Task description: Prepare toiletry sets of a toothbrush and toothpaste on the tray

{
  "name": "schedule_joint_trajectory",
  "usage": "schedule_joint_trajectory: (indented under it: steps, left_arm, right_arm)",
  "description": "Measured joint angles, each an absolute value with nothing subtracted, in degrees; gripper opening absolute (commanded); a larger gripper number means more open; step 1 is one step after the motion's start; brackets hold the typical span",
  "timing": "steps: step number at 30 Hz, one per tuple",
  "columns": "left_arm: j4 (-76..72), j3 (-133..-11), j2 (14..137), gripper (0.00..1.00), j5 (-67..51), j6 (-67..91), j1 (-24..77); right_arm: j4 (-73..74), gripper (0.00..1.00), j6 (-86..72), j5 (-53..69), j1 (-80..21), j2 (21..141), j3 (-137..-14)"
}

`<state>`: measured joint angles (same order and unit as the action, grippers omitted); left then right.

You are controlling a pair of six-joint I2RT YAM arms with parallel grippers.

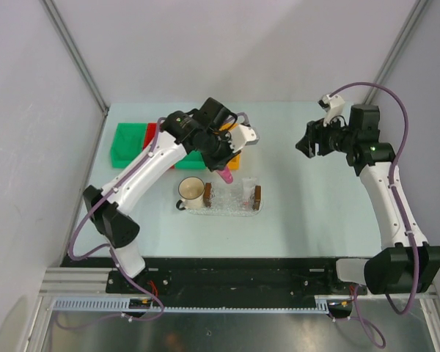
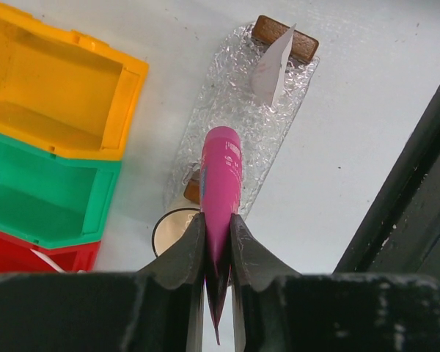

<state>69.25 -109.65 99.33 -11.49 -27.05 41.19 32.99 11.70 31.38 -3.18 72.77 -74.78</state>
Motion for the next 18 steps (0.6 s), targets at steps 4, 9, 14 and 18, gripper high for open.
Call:
schedule_joint_trajectory:
  steps: [4, 9, 14, 18]
  left_arm:
    - [70.24, -110.93, 101.27, 0.0, -11.68, -27.4, 41.95]
    - [71.24, -111.24, 103.37, 0.0, -11.73, -27.59, 42.61]
    - [71.5, -111.24, 104.38, 0.0, -11.81, -27.68, 42.98]
    - [71.79, -111.48, 104.86, 0.0, -12.23, -27.77, 43.22]
  right_arm:
    - [32.97, 0.65, 11.68, 31.31, 0.08, 72.64, -72.93]
    - [32.97, 0.65, 11.68, 31.92, 2.92, 72.53, -71.72]
    - [32.84, 0.64, 11.66, 32.97, 3.6, 72.42, -71.09]
    - [32.71, 0.64, 11.64, 34.0, 3.75, 72.42, -70.7]
